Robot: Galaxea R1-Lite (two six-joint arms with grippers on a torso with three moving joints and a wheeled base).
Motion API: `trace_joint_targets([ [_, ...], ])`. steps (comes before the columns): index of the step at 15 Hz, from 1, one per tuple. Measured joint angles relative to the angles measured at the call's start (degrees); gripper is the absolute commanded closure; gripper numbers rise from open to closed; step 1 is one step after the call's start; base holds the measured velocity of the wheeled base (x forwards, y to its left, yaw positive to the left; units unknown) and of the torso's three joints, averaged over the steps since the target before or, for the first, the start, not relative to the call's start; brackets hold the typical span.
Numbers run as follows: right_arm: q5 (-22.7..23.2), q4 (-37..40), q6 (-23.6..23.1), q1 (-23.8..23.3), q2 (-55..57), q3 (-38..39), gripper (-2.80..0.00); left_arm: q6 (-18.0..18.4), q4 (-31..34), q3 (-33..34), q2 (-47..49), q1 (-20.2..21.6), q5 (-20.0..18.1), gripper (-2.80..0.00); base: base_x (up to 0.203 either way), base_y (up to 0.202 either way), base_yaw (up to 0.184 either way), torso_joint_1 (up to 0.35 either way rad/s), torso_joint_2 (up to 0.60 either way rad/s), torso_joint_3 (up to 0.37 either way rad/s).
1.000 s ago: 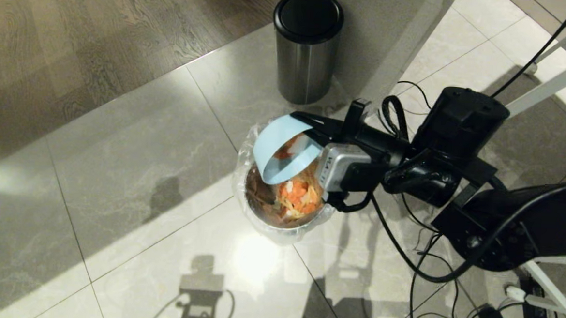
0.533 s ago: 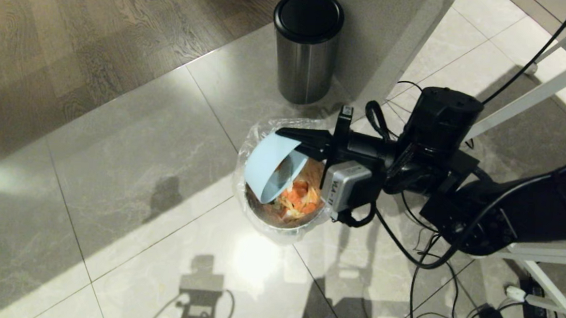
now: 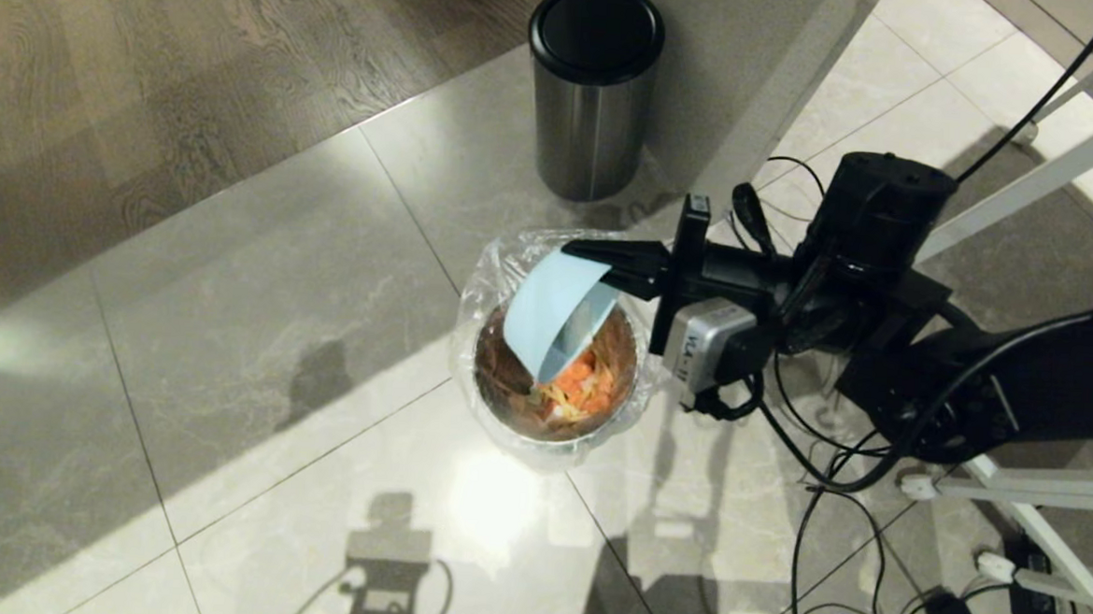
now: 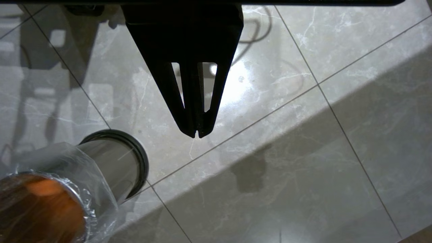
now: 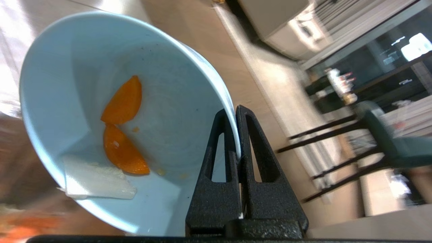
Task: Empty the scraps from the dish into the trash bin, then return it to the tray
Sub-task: Pour the leftover food from the bowl into the trash can
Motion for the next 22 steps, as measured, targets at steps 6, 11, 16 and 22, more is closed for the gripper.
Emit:
trace_joint_targets([
  [6, 3.94, 1.97, -2.40, 0.00, 0.14, -2.72, 0.00, 0.00, -0.02, 0.00, 0.00, 0.02, 0.02, 0.00, 0.000, 0.000, 0.000, 0.000, 0.00, 0.000],
  [11, 6.81, 0.79, -1.82, 0.42, 2.09, -5.23, 0.00, 0.00, 0.00, 0.00, 0.00, -0.04, 0.00, 0.00, 0.000, 0.000, 0.000, 0.000, 0.00, 0.000],
  [16, 7.84, -2.20, 0.66, 1.73, 4.22, -7.73, 0.00, -0.01, -0.01, 0.00, 0.00, 0.00, -0.01, 0.00, 0.000, 0.000, 0.000, 0.000, 0.00, 0.000],
  [22, 8.02, -5.43, 3.04, 2.15, 6.66, -9.32, 0.00, 0.00, -0.02, 0.00, 0.00, 0.02, 0.00, 0.00, 0.000, 0.000, 0.000, 0.000, 0.00, 0.000],
])
